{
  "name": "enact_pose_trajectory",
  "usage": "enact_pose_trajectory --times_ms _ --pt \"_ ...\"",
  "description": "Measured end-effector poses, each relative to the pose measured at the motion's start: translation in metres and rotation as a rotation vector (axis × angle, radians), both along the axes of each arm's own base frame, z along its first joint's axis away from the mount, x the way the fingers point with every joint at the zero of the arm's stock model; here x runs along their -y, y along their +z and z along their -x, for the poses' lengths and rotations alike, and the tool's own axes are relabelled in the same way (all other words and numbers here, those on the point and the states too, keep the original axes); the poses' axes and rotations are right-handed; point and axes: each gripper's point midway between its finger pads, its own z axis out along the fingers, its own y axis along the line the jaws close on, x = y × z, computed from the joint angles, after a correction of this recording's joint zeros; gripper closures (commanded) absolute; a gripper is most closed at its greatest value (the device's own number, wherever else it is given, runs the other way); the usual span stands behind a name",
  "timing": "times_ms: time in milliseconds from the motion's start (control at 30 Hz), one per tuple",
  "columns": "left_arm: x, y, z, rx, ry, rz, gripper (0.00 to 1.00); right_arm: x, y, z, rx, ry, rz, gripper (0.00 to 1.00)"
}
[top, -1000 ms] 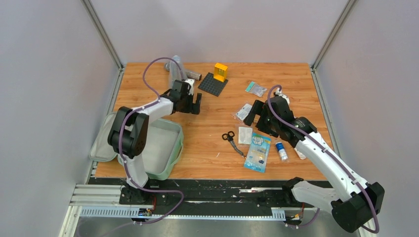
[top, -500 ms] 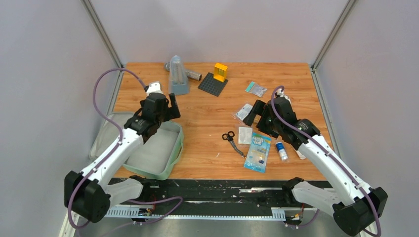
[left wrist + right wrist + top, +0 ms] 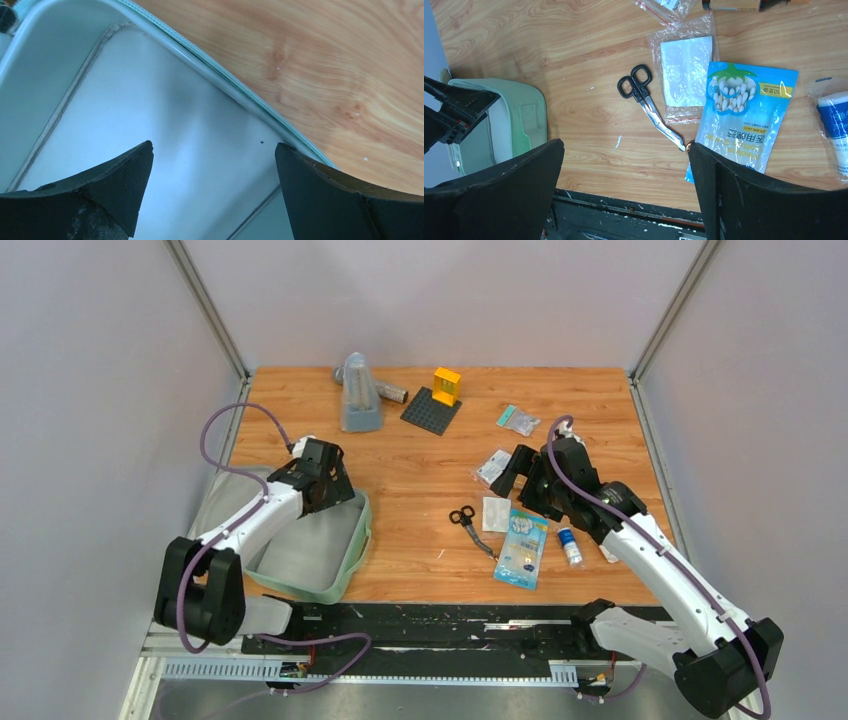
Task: Organize the medicine kit
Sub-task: Adjust the distractor at the center of the board, then adjust the medicine box at the center of the board.
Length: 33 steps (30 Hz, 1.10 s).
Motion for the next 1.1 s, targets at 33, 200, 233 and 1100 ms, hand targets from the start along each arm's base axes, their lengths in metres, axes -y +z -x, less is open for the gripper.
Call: enact_pose_trajectory --times_ms 33,200,233,1100 --pt "-0.002 -0.005 0.0 -0.019 0.006 0.0 0.0 0.0 -0.001 0.001 -0.002 0.0 0.001 0.0" --pt "-0.004 -0.017 -0.008 -0.076 0.015 0.004 0.0 0.001 -0.004 0.002 -0.007 0.0 0.004 0.0" --pt "-0.002 -0.015 -0.01 -0.073 0.01 0.013 0.0 0.001 -0.004 0.002 -0.008 0.0 0.005 0.0" --pt "-0.002 -0.003 -0.047 -0.038 0.048 0.057 0.0 0.001 -0.01 0.002 -0.025 0.001 0.016 0.0"
